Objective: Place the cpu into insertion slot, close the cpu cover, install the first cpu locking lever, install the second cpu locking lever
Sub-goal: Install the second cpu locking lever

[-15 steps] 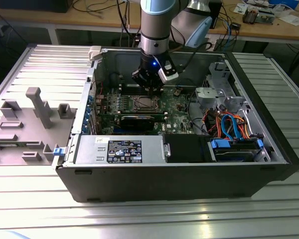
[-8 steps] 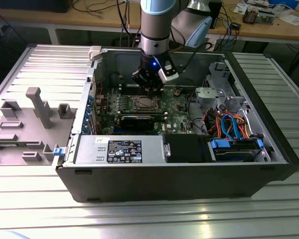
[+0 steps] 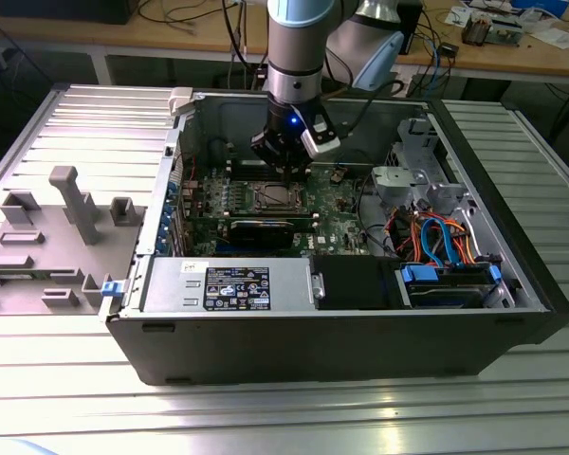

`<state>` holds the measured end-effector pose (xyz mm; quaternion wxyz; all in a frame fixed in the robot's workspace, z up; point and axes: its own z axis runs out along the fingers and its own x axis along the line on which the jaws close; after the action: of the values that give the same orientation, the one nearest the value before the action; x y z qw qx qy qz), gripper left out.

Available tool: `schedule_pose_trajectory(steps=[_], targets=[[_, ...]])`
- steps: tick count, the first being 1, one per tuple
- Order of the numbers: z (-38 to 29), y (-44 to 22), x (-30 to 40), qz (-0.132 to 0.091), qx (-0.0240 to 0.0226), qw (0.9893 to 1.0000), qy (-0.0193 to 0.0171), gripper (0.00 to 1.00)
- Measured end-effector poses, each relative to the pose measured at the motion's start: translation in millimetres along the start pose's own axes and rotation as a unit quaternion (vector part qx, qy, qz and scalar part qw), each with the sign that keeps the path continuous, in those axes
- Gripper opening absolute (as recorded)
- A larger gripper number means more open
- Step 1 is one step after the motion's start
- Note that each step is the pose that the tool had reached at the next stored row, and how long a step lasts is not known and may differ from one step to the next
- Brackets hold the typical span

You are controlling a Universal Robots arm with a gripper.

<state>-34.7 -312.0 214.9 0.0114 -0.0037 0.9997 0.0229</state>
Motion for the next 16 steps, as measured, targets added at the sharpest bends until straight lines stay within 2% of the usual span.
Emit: schedule_pose_trajectory(steps=[3,8,16], targets=[[-7.2,0.3,-0.2,0.0,0.0,1.0,0.0,0.11],[-7.5,-2.3,-0.1,0.0,0.0001,1.0,0.0,0.11],[-8.0,-14.1,-0.1,0.0,0.0,1.0,0.0,0.11]])
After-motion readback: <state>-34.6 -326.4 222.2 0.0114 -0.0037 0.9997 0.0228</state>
